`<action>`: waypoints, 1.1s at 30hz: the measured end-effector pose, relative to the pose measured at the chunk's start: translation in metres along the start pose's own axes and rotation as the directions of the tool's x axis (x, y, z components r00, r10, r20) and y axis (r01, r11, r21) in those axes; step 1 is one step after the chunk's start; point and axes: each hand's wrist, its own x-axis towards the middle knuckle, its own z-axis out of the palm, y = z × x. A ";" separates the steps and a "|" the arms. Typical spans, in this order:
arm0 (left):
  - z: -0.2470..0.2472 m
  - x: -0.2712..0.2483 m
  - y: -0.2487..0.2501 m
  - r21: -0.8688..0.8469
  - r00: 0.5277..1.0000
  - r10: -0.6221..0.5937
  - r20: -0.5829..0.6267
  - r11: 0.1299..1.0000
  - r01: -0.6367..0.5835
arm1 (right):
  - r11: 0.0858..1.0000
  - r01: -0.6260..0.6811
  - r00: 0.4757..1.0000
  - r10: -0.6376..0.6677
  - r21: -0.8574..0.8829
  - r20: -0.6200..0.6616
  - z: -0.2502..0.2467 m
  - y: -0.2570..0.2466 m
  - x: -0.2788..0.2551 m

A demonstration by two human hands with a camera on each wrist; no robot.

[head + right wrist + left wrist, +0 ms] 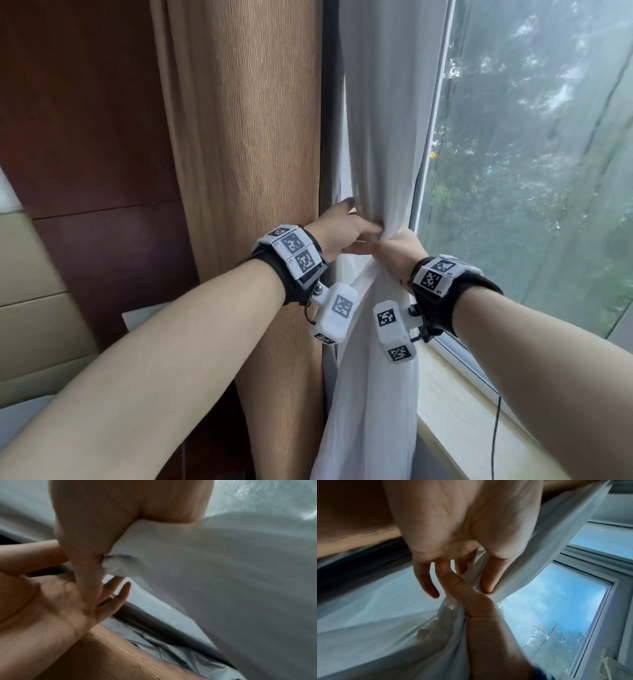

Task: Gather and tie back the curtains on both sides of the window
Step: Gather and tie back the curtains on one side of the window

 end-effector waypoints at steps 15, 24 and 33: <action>-0.001 0.004 0.002 0.154 0.994 -0.052 -0.099 0.986 0.067 | 0.991 -0.135 0.987 0.134 -0.007 -0.085 -0.009 0.003 0.004; 0.000 0.006 -0.007 0.055 1.000 0.024 0.009 0.998 -0.024 | 0.999 -0.044 0.998 0.045 0.015 -0.037 -0.008 -0.005 -0.001; -0.002 0.012 -0.007 0.080 0.996 -0.084 -0.039 0.993 0.086 | 0.990 -0.136 0.984 0.138 0.023 -0.114 -0.011 0.002 0.005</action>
